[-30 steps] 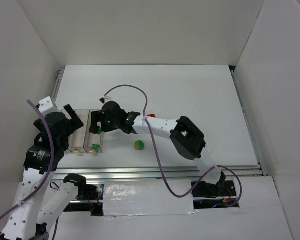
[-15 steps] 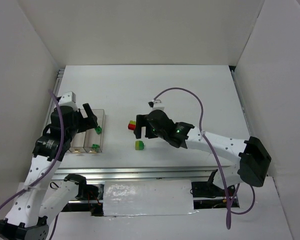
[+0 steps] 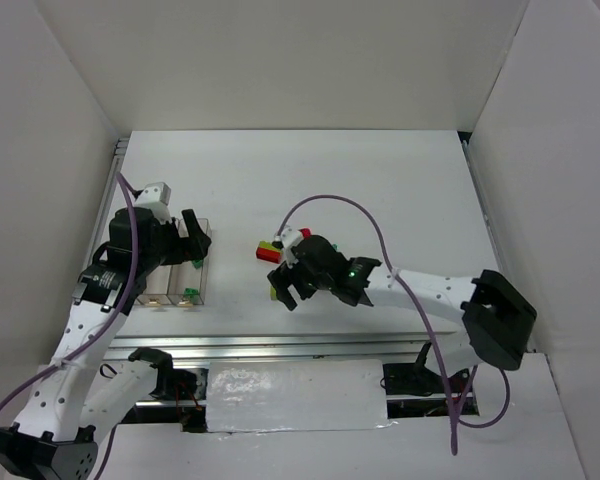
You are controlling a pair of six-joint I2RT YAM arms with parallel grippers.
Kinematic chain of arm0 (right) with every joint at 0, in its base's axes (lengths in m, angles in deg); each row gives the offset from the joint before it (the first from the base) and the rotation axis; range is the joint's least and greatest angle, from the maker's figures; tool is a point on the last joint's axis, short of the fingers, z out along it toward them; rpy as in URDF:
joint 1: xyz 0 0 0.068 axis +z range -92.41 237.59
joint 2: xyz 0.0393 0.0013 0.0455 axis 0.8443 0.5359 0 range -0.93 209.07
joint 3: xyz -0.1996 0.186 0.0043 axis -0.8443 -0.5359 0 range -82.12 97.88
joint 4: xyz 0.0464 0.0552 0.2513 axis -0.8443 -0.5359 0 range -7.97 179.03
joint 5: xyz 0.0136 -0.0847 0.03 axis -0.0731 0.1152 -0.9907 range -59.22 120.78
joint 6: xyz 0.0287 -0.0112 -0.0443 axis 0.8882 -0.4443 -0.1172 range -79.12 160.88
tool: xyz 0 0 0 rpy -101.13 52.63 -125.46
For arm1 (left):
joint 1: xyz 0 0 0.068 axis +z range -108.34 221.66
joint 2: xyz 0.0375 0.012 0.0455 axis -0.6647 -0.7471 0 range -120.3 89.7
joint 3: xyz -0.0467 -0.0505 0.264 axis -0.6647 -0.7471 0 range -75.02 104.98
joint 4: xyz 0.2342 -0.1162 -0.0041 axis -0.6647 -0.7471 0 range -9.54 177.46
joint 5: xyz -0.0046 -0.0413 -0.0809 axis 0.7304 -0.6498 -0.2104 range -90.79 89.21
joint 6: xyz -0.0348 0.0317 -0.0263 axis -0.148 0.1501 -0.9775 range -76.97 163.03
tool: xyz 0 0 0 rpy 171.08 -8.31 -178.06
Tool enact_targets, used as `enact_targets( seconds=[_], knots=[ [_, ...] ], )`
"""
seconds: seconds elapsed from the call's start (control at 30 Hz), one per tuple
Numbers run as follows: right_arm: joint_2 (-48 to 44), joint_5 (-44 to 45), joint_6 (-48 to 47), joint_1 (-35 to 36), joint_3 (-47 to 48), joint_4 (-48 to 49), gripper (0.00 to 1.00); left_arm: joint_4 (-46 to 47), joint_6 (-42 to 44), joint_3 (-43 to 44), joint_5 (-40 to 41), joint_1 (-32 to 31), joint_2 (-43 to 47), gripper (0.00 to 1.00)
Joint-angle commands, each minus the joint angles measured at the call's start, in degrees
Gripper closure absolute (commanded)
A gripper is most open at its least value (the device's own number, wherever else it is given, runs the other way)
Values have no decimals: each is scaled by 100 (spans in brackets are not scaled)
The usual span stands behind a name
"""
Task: Sort the legos into containers by color
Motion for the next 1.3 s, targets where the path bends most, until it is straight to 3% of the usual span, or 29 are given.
enact_targets(
  seconds=[0.0,0.13,0.3,0.73,0.77,0.9,1.07,1.27],
  knots=[
    [738,-280,-1214,-40,698,-168,8,242,184,16,-121,-18,-36,0],
    [1409,-455,-1680,-127,1367,-591,8,234,210,7,-121,-9,-1,0],
    [1664,-736,-1936,-224,1430,-442,9,251,237,-19,-121,-18,25,0],
    [2253,-1264,-2252,-303,1649,-398,24,234,263,16,-121,-18,-63,1],
    [2323,-1203,-2261,-303,1667,-363,26,234,263,7,-121,-9,-72,0],
    [2455,-1167,-2270,-303,1711,-302,56,234,263,16,-121,-18,-80,1],
    [2140,-1176,-2139,-303,1483,5,68,234,263,16,-121,-18,-72,1],
    [1340,-1158,-1341,-347,886,621,84,286,307,-11,-305,-18,-37,1]
  ],
)
